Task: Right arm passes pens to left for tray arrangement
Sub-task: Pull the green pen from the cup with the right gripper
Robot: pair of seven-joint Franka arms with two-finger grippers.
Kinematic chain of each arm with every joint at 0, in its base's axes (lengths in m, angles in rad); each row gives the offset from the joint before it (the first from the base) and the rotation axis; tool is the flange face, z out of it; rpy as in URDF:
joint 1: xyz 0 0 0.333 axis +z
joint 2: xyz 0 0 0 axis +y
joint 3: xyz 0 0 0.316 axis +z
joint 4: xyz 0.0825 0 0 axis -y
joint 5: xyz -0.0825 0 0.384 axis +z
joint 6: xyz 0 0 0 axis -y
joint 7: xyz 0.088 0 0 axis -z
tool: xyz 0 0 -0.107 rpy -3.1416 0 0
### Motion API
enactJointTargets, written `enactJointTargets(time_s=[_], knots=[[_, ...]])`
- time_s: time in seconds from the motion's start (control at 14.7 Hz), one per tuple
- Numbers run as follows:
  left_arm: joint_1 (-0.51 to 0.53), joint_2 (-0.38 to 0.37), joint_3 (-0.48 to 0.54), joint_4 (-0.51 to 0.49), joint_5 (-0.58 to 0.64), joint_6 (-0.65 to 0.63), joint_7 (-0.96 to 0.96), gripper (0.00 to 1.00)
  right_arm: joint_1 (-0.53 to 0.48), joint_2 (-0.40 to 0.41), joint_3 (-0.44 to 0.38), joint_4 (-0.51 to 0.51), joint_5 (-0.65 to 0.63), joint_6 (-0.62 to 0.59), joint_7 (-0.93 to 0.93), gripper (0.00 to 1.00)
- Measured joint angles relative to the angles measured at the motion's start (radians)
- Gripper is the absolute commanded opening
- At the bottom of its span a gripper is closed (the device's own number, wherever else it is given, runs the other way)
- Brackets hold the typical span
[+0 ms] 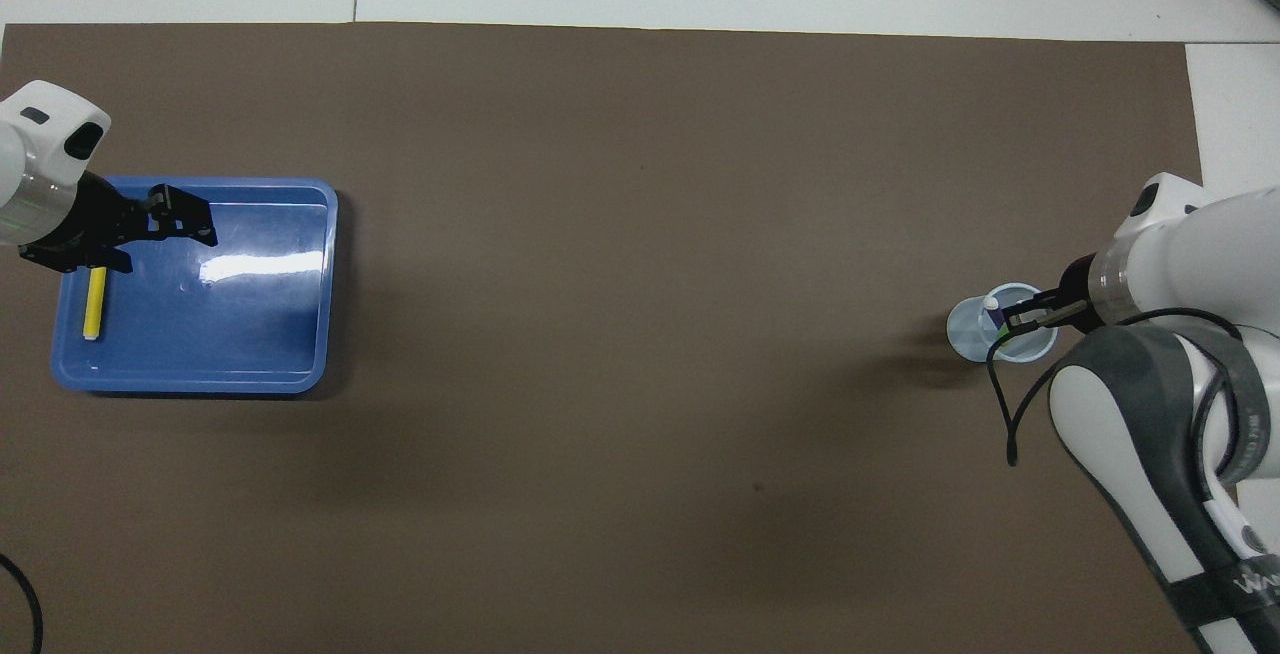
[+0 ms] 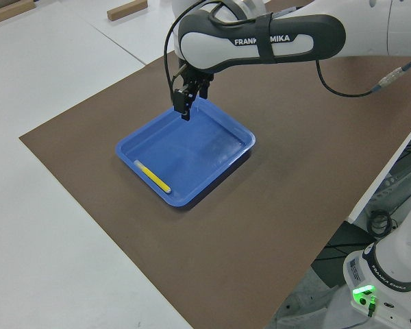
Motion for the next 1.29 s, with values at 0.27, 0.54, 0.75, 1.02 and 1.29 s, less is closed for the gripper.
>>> enactJointTargets(time_s=[0.27,0.54,0.75,1.02,1.29], knots=[[-0.040,-0.055,-0.002,0.002,-0.195,-0.054,-0.304,1.00,0.000,-0.003,0.001,0.065,0.000,-0.086,0.000,0.00],[-0.120,-0.059,-0.015,0.003,-0.230,-0.051,-0.688,1.00,0.000,-0.004,0.001,0.130,0.000,-0.167,0.000,0.00],[-0.203,-0.079,-0.023,0.010,-0.230,-0.048,-0.905,1.00,0.000,-0.006,0.001,0.189,0.000,-0.240,0.000,0.00],[-0.239,-0.139,-0.025,0.012,-0.308,-0.048,-1.112,1.00,-0.002,-0.008,-0.002,0.271,0.002,-0.335,0.000,0.00],[-0.240,-0.163,-0.024,0.007,-0.367,-0.036,-1.195,1.00,-0.004,-0.014,-0.013,0.302,0.086,-0.375,0.002,0.00]])
